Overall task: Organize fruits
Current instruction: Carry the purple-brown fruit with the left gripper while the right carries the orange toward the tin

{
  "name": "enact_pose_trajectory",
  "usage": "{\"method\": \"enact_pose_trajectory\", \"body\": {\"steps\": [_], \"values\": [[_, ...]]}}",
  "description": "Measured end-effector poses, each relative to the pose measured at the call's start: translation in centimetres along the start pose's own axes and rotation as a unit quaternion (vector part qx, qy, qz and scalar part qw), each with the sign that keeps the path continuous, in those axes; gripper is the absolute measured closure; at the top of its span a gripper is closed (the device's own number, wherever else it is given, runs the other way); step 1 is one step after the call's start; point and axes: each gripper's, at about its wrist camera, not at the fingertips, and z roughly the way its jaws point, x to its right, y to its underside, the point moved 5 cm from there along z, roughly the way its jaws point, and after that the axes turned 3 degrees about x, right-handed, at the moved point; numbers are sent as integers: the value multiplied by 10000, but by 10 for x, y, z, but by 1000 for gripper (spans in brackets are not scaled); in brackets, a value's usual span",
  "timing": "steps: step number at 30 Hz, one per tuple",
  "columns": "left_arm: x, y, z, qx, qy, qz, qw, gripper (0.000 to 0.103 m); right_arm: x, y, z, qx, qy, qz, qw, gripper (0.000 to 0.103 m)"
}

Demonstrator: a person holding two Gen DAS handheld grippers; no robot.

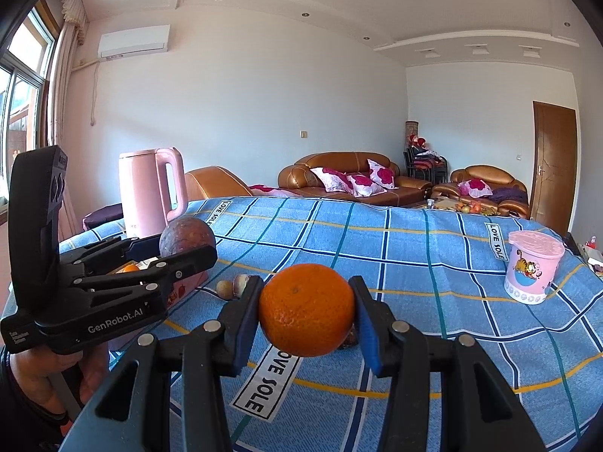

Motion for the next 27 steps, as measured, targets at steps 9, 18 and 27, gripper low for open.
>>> {"method": "enact_pose_trajectory", "body": {"steps": [9, 18, 27], "values": [[-3, 0, -1, 5, -115, 28, 9999, 51, 0, -1, -3, 83, 28, -31, 10000, 55], [-3, 1, -7, -6, -210, 105, 9997, 51, -5, 0, 3, -66, 128, -160, 9998, 55], [-12, -4, -24, -34, -208, 55, 9998, 51, -18, -9, 8, -189, -141, 5, 9997, 55]]}}
